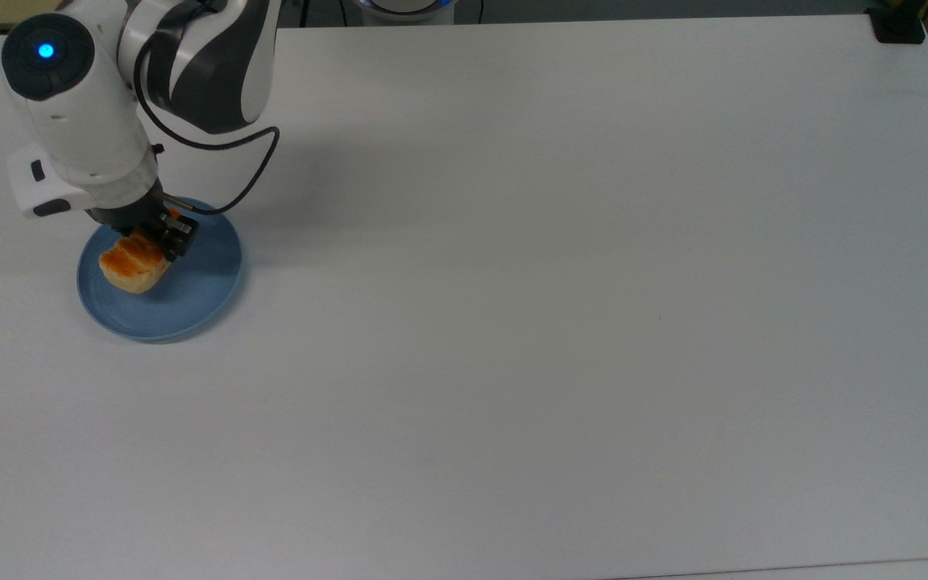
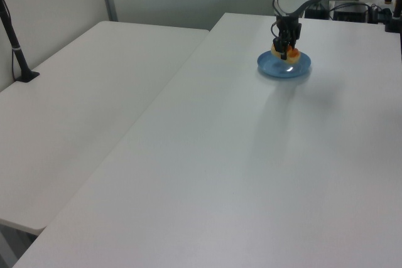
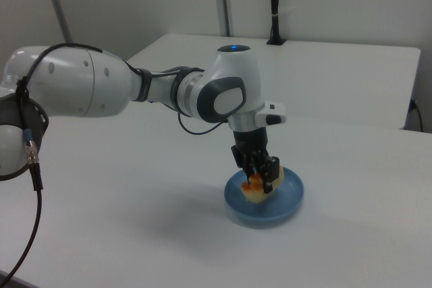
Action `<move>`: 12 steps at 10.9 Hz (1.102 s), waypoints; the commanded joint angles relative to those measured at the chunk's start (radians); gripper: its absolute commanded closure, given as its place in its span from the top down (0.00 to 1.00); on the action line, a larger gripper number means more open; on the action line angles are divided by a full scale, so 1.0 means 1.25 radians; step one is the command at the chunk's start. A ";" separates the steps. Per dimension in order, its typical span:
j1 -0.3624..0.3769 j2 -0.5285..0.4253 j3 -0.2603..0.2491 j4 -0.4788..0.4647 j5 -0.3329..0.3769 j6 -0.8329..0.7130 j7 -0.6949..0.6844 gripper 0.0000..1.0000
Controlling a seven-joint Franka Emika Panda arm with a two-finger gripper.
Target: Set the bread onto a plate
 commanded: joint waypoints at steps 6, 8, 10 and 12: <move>0.066 -0.254 -0.003 -0.084 0.008 -0.124 0.031 1.00; 0.122 -0.361 0.001 -0.087 0.007 -0.268 0.036 1.00; 0.171 -0.432 0.014 -0.088 0.007 -0.330 0.036 1.00; 0.203 -0.460 0.019 -0.099 0.008 -0.345 0.038 1.00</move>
